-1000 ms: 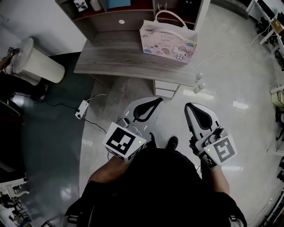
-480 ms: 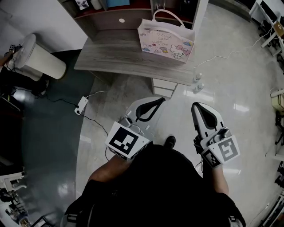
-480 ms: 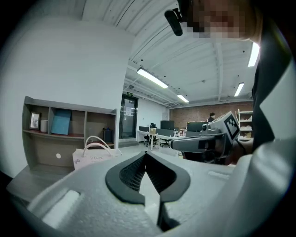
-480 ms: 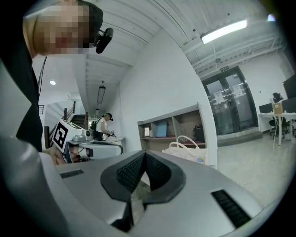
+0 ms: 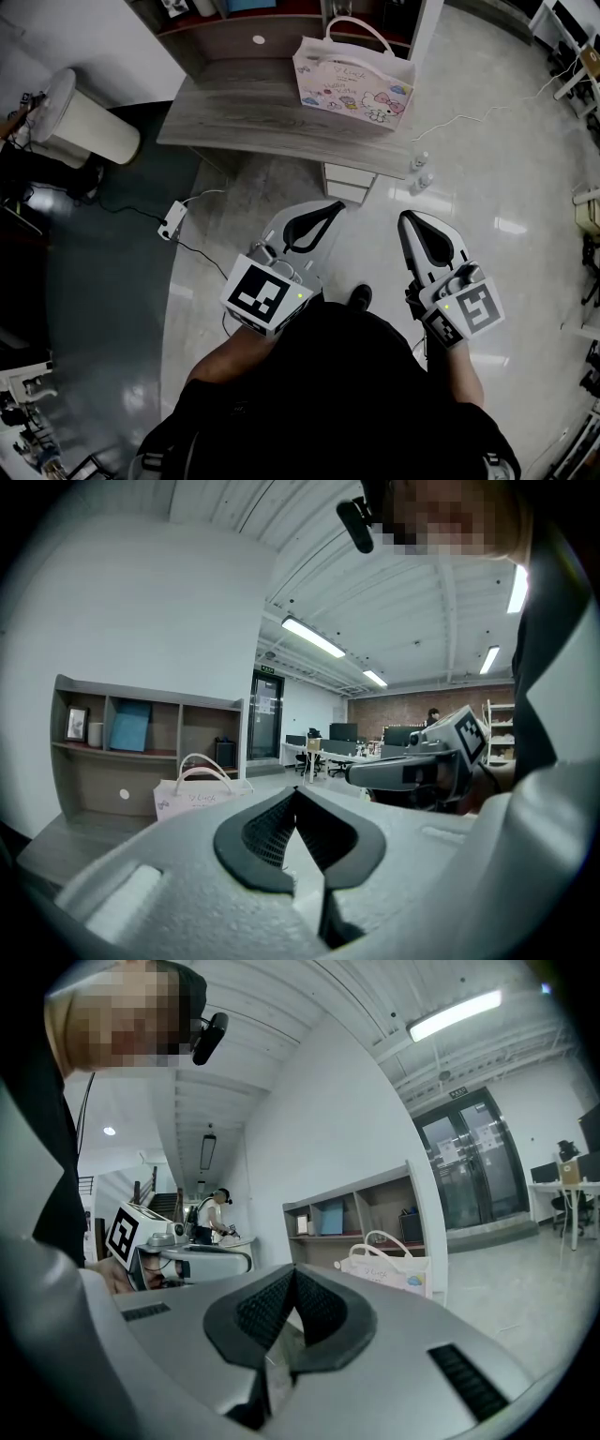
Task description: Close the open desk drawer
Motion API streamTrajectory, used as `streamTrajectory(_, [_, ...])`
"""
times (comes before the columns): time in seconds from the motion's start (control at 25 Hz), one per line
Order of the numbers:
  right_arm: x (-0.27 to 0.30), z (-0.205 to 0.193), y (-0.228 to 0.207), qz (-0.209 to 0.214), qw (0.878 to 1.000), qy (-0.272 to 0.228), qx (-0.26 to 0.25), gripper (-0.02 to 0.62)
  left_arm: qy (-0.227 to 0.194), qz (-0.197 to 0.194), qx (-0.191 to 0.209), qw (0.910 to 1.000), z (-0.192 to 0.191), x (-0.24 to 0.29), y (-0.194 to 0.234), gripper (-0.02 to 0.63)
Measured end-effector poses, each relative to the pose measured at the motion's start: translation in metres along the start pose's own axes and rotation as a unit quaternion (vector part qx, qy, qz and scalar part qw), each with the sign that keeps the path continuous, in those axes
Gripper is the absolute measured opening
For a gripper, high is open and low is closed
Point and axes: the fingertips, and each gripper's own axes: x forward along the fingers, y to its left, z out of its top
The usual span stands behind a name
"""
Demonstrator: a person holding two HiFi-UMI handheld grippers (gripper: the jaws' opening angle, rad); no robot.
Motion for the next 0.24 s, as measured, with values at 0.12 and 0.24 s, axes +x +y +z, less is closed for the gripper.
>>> streamTrajectory(0.12, [0.0046,-0.0010,0.0040,0.000,1.000,0.001,0.003,0.011,0.000,-0.003,-0.001,1.0000,-0.0013,-0.0024,0.0026,0.008])
streamTrajectory(0.24, [0.0099,-0.0010,0.0080,-0.001,1.000,0.001,0.006,0.011,-0.002,-0.004,-0.002,1.0000,-0.0010,-0.0050,0.0073,0.008])
